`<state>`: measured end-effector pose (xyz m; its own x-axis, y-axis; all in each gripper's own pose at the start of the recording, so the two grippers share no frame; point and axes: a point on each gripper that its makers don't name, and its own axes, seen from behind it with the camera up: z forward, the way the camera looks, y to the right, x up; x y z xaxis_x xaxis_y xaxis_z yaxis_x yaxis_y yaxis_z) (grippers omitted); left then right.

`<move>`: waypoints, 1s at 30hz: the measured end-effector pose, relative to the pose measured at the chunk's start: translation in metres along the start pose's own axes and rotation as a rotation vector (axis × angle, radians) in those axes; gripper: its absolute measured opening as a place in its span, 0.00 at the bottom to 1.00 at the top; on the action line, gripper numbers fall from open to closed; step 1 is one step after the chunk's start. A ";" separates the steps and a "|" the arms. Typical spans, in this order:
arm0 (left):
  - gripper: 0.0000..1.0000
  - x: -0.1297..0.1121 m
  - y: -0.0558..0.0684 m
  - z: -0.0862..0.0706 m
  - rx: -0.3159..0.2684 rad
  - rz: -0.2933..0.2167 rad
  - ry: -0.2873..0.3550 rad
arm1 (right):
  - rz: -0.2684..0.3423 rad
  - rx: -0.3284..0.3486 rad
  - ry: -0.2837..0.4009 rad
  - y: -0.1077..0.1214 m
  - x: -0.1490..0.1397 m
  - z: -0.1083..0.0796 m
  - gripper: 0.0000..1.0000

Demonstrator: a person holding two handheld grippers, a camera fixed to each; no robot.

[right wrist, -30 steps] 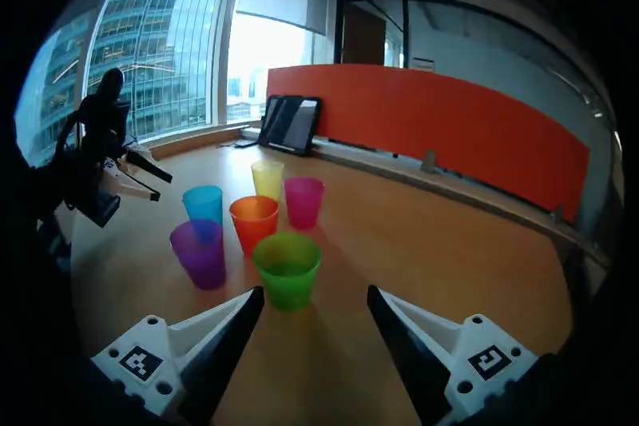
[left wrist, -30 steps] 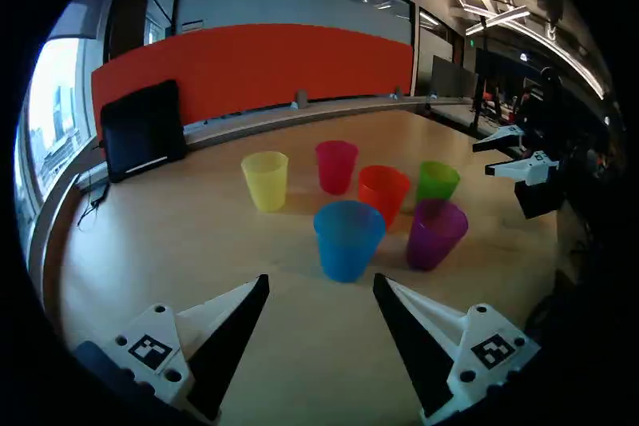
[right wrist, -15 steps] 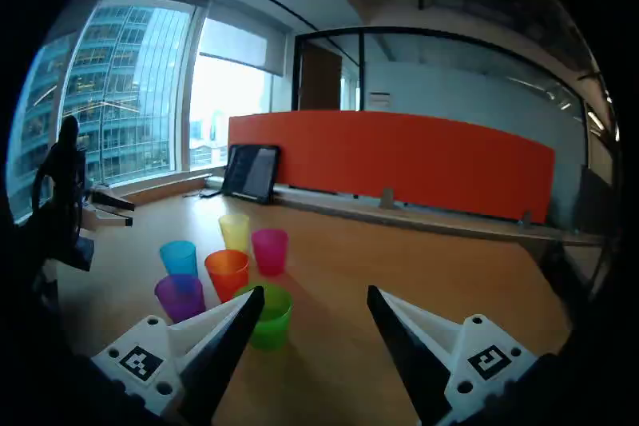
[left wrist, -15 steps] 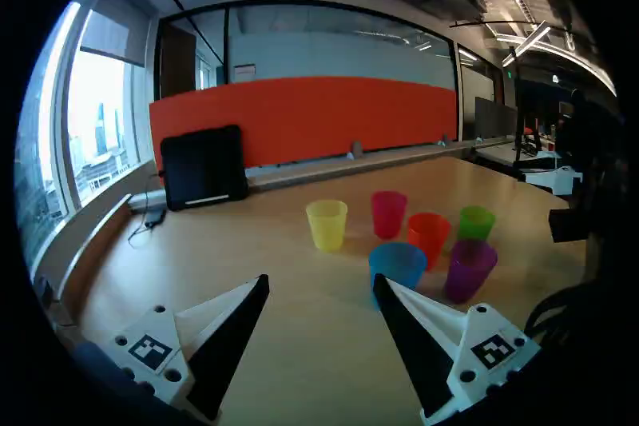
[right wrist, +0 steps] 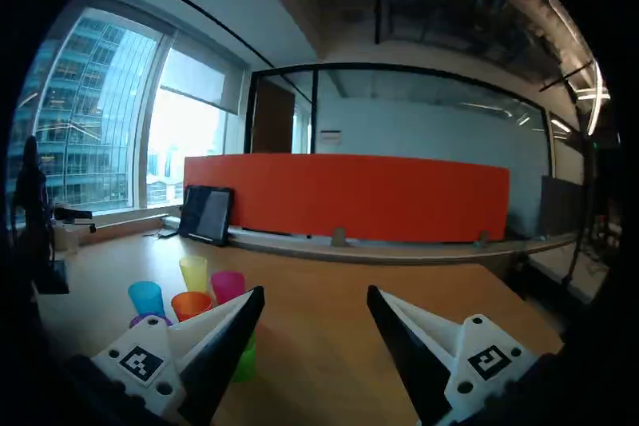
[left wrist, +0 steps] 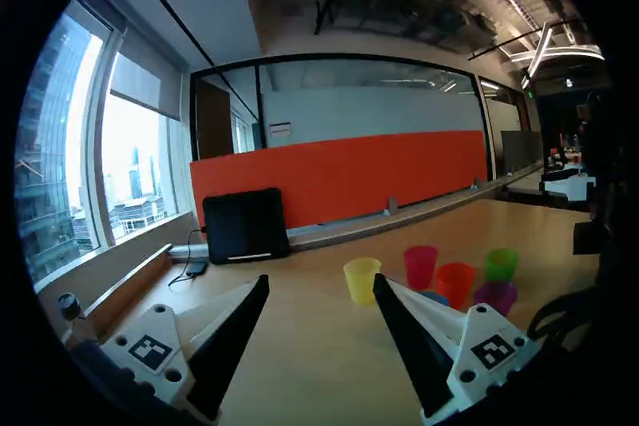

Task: Pour water

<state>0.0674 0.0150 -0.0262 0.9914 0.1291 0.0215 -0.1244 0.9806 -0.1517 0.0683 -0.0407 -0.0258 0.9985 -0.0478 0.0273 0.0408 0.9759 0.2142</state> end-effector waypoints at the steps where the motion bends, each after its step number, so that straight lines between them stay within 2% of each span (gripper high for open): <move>1: 0.97 0.001 -0.001 0.000 0.010 -0.005 0.008 | 0.001 -0.015 0.013 0.002 0.002 -0.001 1.00; 7: 0.97 0.005 -0.011 0.000 0.072 -0.023 0.040 | 0.015 -0.097 0.067 0.016 0.009 -0.005 1.00; 12: 0.97 0.004 -0.015 0.001 0.106 -0.033 0.052 | 0.029 -0.166 0.082 0.030 0.008 -0.008 1.00; 20: 0.97 0.003 -0.020 0.003 0.139 -0.049 0.069 | 0.008 -0.199 0.101 0.032 0.011 -0.010 1.00; 26: 0.97 0.009 -0.025 0.004 0.168 -0.018 0.094 | -0.004 -0.216 0.105 0.031 0.013 -0.011 1.00; 30: 0.97 0.006 -0.024 0.005 0.182 -0.007 0.104 | -0.007 -0.220 0.101 0.029 0.011 -0.010 1.00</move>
<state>0.0760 -0.0067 -0.0174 0.9900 0.1153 -0.0813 -0.1133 0.9931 0.0290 0.0811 -0.0105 -0.0290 0.9964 -0.0436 -0.0732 0.0434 0.9991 -0.0042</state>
